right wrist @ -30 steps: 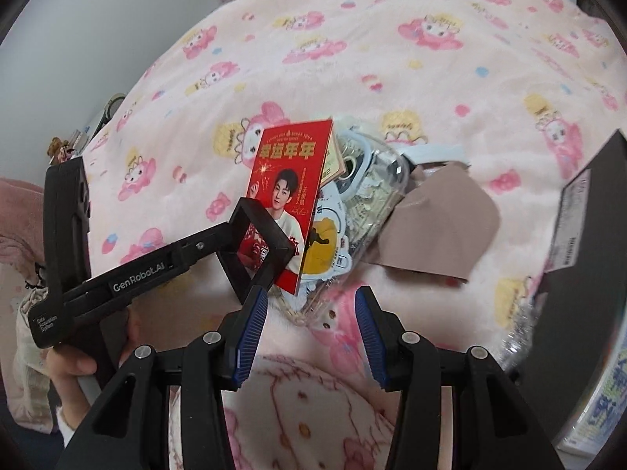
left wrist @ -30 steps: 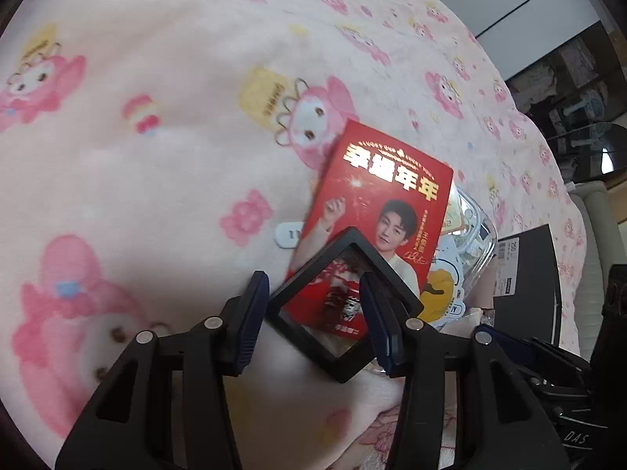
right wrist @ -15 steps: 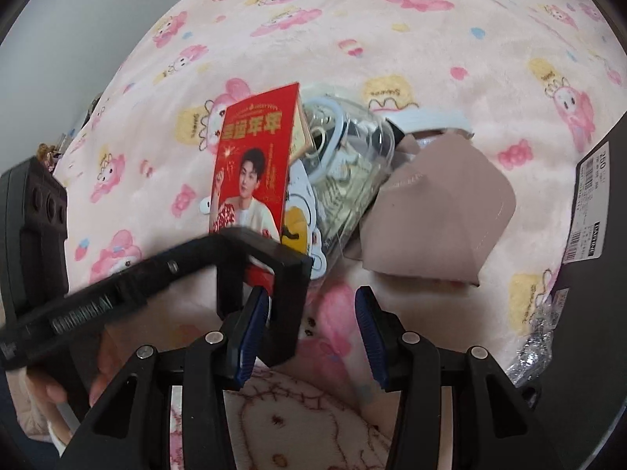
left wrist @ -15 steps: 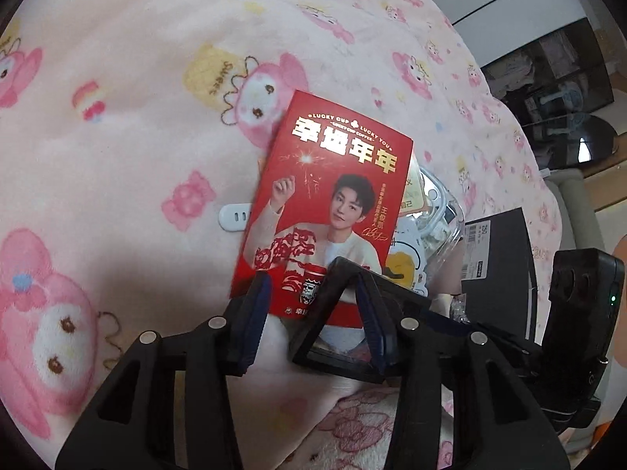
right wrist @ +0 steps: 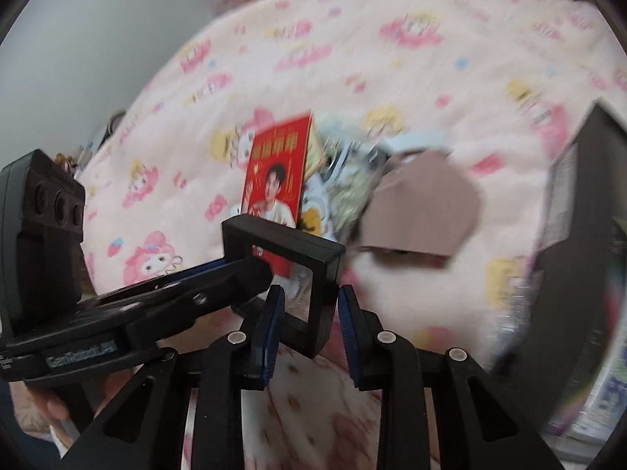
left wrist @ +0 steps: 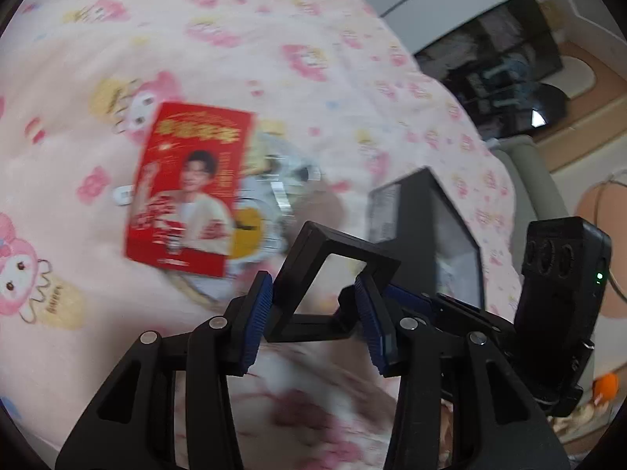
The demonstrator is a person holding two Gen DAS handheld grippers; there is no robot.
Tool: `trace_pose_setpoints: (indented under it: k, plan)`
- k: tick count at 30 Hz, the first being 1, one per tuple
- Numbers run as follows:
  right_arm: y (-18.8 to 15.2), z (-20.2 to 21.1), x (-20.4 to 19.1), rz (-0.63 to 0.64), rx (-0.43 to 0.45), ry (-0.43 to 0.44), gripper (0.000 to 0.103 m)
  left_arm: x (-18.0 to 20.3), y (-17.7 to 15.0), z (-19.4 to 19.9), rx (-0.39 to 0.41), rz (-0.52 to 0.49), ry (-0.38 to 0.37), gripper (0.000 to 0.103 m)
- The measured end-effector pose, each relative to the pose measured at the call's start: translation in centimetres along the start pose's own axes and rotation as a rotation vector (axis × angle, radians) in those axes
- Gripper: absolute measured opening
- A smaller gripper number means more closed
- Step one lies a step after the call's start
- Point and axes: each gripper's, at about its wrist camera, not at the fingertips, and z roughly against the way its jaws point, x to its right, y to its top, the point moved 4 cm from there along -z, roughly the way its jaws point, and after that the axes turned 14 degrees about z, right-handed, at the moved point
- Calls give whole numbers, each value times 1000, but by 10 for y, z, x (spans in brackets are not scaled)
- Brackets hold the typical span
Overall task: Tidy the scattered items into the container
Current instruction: 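Lift the black frame and carry it over the open box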
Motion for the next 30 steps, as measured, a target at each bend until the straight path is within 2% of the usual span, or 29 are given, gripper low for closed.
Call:
trace_pose_setpoints:
  k: [6, 13, 19, 22, 27, 30]
  plan:
    - [-26, 79, 32, -67, 128, -30, 25, 73, -30, -15, -48, -130, -46, 44]
    - [-78, 147, 96, -172, 204, -131, 25, 152, -85, -63, -167, -242, -101, 44]
    - [-127, 172, 156, -265, 198, -203, 25, 206, -125, -121, -250, -302, -99, 44]
    - [-149, 180, 185, -309, 184, -224, 25, 222, -142, -152, -290, -329, -72, 44]
    - [-156, 171, 237, -305, 121, -218, 25, 234, -141, -204, -352, -316, -32, 43]
    - [-156, 156, 266, -327, 84, -184, 25, 234, -137, -230, -377, -300, 8, 43]
